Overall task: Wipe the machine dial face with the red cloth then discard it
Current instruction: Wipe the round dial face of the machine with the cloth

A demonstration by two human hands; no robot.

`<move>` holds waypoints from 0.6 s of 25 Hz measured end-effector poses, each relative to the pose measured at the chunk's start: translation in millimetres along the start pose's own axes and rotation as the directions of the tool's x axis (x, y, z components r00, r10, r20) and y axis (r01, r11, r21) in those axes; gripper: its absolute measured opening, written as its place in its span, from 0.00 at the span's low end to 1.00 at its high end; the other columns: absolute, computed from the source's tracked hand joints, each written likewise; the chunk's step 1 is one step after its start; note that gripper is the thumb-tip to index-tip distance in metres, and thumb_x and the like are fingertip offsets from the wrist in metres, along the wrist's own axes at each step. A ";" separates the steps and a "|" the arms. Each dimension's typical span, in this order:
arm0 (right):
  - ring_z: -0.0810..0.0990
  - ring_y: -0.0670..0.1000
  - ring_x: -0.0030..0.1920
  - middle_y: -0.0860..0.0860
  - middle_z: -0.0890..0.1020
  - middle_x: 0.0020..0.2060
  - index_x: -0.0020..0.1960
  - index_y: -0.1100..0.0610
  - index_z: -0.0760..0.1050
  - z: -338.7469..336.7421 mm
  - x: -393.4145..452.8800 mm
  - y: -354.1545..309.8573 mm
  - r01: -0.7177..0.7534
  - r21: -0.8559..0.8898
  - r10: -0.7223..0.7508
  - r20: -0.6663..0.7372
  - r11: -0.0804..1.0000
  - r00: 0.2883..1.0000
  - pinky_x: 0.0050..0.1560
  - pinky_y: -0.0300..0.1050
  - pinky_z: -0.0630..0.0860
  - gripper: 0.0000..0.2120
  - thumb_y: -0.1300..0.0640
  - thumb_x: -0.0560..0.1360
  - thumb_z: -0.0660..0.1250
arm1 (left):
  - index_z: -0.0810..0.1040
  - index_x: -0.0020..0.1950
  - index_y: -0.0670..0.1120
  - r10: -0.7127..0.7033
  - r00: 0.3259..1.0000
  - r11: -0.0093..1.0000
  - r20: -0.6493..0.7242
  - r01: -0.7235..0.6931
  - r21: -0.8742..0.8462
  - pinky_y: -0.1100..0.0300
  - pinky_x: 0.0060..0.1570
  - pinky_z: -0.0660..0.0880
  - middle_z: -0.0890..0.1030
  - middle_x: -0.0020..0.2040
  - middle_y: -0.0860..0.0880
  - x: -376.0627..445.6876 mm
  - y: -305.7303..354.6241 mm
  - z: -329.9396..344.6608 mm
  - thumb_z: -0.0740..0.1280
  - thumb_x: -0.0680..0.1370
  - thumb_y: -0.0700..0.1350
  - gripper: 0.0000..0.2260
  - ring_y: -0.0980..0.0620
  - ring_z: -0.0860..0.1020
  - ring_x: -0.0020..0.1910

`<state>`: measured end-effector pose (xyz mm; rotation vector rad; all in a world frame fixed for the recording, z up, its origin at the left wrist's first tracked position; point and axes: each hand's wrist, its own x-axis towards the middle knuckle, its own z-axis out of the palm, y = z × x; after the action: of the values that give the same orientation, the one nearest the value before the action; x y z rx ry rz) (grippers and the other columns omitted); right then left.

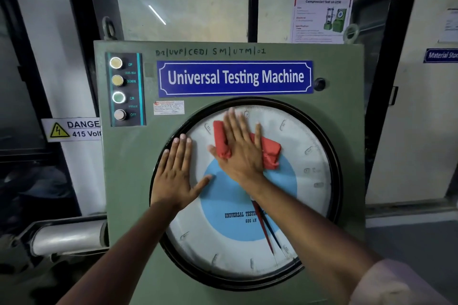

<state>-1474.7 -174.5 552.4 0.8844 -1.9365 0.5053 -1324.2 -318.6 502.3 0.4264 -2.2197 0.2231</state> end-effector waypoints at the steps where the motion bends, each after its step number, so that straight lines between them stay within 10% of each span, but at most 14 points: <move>1: 0.49 0.50 0.87 0.47 0.48 0.87 0.88 0.52 0.49 2.5 -10.5 5.0 0.104 -0.038 -0.104 0.016 0.994 0.994 0.85 0.67 0.45 0.44 0.26 0.82 0.48 | 0.39 0.89 0.47 0.008 1.000 1.000 0.004 -0.008 -0.003 0.54 0.86 0.37 0.41 0.89 0.48 -0.1 -0.9 -0.3 0.52 0.81 0.75 0.48 0.51 0.40 0.88; 4: 0.49 0.49 0.87 0.46 0.50 0.88 0.88 0.50 0.48 -2.1 -33.7 49.4 0.281 -0.122 -0.274 0.070 0.952 0.959 0.82 0.69 0.54 0.41 0.28 0.83 0.50 | 0.39 0.89 0.46 0.022 0.999 1.000 0.027 -0.022 0.001 0.54 0.85 0.36 0.40 0.89 0.48 1.5 -3.0 -1.8 0.52 0.80 0.76 0.49 0.51 0.40 0.88; 10: 0.49 0.51 0.87 0.48 0.50 0.88 0.88 0.50 0.48 0.0 0.2 20.1 0.036 -0.052 -0.036 -0.006 0.998 0.999 0.85 0.66 0.44 0.38 0.33 0.84 0.50 | 0.41 0.89 0.46 0.007 0.999 1.000 0.033 -0.007 0.008 0.54 0.85 0.36 0.42 0.90 0.48 0.2 -3.5 -1.0 0.54 0.80 0.76 0.50 0.50 0.41 0.88; 15: 0.48 0.49 0.87 0.46 0.47 0.88 0.88 0.48 0.44 3.5 -42.0 39.9 0.279 -0.111 -0.271 0.085 0.954 0.959 0.82 0.69 0.53 0.38 0.33 0.85 0.50 | 0.40 0.89 0.46 0.014 0.999 1.000 0.037 -0.013 -0.014 0.53 0.85 0.37 0.41 0.90 0.48 -0.2 -2.1 -3.2 0.54 0.79 0.78 0.52 0.50 0.41 0.88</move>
<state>-1493.3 -134.7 514.4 1.0828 -1.8445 0.1912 -1320.9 -319.5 504.2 0.4111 -2.2593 0.2085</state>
